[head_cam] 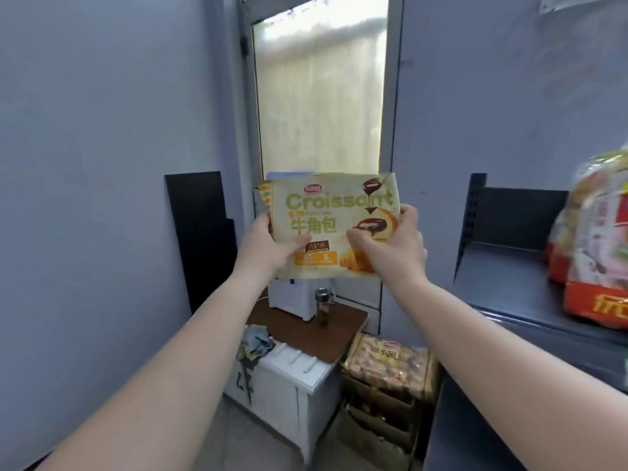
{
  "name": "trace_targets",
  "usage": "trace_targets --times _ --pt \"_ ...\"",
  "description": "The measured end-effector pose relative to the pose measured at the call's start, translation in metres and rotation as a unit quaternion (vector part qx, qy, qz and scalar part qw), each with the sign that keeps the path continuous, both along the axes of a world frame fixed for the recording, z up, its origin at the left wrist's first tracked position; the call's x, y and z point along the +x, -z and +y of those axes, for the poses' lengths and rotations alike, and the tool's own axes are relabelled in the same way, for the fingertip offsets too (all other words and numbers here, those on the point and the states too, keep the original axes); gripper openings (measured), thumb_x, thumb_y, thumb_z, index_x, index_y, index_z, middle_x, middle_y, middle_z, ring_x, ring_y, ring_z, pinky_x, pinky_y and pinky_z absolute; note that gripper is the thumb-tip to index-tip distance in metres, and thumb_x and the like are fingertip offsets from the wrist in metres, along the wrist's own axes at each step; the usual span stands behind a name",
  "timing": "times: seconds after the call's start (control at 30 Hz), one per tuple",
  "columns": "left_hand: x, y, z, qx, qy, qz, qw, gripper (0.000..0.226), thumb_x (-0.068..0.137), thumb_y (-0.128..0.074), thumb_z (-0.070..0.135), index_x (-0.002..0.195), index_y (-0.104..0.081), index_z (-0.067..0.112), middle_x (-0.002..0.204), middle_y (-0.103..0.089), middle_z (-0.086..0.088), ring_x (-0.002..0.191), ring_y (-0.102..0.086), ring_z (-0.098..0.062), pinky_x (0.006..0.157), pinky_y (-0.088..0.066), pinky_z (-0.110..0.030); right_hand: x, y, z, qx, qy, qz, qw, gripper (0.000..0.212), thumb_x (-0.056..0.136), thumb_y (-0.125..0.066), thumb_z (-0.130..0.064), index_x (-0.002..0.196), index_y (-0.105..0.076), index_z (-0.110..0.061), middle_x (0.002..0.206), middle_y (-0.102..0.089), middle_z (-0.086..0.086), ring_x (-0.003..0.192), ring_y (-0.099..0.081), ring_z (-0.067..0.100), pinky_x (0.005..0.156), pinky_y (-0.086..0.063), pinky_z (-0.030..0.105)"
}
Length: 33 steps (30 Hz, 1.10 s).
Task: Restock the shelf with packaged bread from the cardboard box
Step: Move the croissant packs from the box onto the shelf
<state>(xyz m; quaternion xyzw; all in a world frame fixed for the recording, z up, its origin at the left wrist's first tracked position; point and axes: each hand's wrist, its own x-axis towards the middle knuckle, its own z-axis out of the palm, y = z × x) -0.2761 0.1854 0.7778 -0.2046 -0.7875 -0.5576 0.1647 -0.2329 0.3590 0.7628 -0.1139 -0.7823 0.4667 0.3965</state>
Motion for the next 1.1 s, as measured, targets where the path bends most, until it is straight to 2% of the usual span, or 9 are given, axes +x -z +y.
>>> trace_targets --times 0.1,0.2,0.37,0.5,0.6,0.73,0.83,1.03,1.1 --pt "0.019 -0.016 0.049 0.010 0.075 0.018 0.997 0.053 0.078 -0.073 0.022 0.125 -0.052 0.009 0.120 -0.061 -0.002 0.097 -0.052 -0.009 0.077 -0.041 -0.020 0.040 -0.015 0.043 0.007 0.066 0.025 0.997 0.060 0.068 -0.074 -0.046 0.111 -0.035 -0.031 0.105 -0.055 -0.006 0.106 -0.054 0.022 0.098 -0.043 0.049" --pt "0.043 -0.029 0.097 0.014 0.137 0.026 0.990 0.050 0.079 -0.072 0.020 0.123 -0.052 0.009 0.109 -0.057 0.003 0.094 -0.050 -0.007 0.061 -0.041 -0.005 0.079 -0.027 0.086 0.010 0.113 0.037 0.993 0.066 0.065 -0.076 -0.046 0.114 -0.036 -0.028 0.112 -0.057 -0.001 0.105 -0.057 0.023 0.095 -0.048 0.047" --pt "0.089 -0.056 0.175 0.034 0.237 0.041 0.970 0.045 0.079 -0.072 0.016 0.120 -0.054 0.010 0.101 -0.057 0.006 0.074 -0.051 0.004 0.052 -0.042 -0.003 0.151 -0.049 0.152 0.009 0.181 0.073 0.981 0.072 0.068 -0.077 -0.044 0.123 -0.035 -0.025 0.121 -0.055 0.000 0.111 -0.054 0.020 0.093 -0.047 0.036" --pt "0.134 -0.076 0.243 0.048 0.274 0.080 0.957 0.042 0.076 -0.076 0.020 0.113 -0.056 0.016 0.098 -0.058 0.008 0.087 -0.056 -0.007 0.067 -0.043 -0.015 0.216 -0.064 0.202 -0.006 0.229 0.095 0.969 0.067 0.071 -0.077 -0.041 0.121 -0.036 -0.025 0.120 -0.052 -0.002 0.106 -0.054 0.016 0.089 -0.047 0.032" --pt "0.177 -0.088 0.299 0.051 0.313 0.110 0.942 0.036 0.074 -0.077 0.025 0.102 -0.053 0.023 0.086 -0.055 0.020 0.078 -0.056 0.002 0.061 -0.041 -0.010 0.273 -0.073 0.246 -0.010 0.266 0.116 0.957 0.060 0.071 -0.078 -0.037 0.114 -0.037 -0.025 0.119 -0.056 0.002 0.106 -0.057 0.017 0.087 -0.050 0.032" --pt "0.246 -0.099 0.373 0.046 0.362 0.130 0.922 0.039 0.073 -0.078 0.029 0.102 -0.053 0.023 0.090 -0.054 0.012 0.081 -0.053 -0.006 0.067 -0.041 -0.018 0.354 -0.078 0.300 0.010 0.330 0.135 0.934 0.056 0.073 -0.077 -0.033 0.111 -0.038 -0.025 0.115 -0.057 -0.003 0.105 -0.057 0.015 0.087 -0.049 0.030" --pt "0.297 -0.100 0.429 0.054 0.412 0.112 0.903 0.047 0.071 -0.079 0.029 0.110 -0.055 0.018 0.094 -0.056 0.011 0.087 -0.055 -0.009 0.076 -0.045 -0.027 0.415 -0.076 0.336 0.019 0.377 0.133 0.917 0.056 0.075 -0.077 -0.029 0.112 -0.037 -0.022 0.112 -0.055 -0.004 0.102 -0.056 0.013 0.083 -0.045 0.024" --pt "0.400 -0.085 0.519 0.052 0.510 0.060 0.856 0.039 0.072 -0.078 0.027 0.099 -0.049 0.024 0.082 -0.055 0.020 0.085 -0.060 -0.011 0.082 -0.052 -0.035 0.533 -0.066 0.391 0.046 0.493 0.111 0.862 0.057 0.070 -0.080 -0.029 0.111 -0.041 -0.021 0.109 -0.057 -0.004 0.100 -0.056 0.013 0.079 -0.040 0.019" --pt "0.432 -0.078 0.544 0.048 0.540 0.041 0.840 0.039 0.072 -0.078 0.027 0.099 -0.049 0.023 0.083 -0.056 0.020 0.081 -0.060 -0.009 0.082 -0.053 -0.036 0.569 -0.060 0.407 0.056 0.535 0.093 0.838 0.061 0.068 -0.082 -0.032 0.114 -0.044 -0.017 0.115 -0.059 0.001 0.105 -0.057 0.018 0.086 -0.044 0.025"
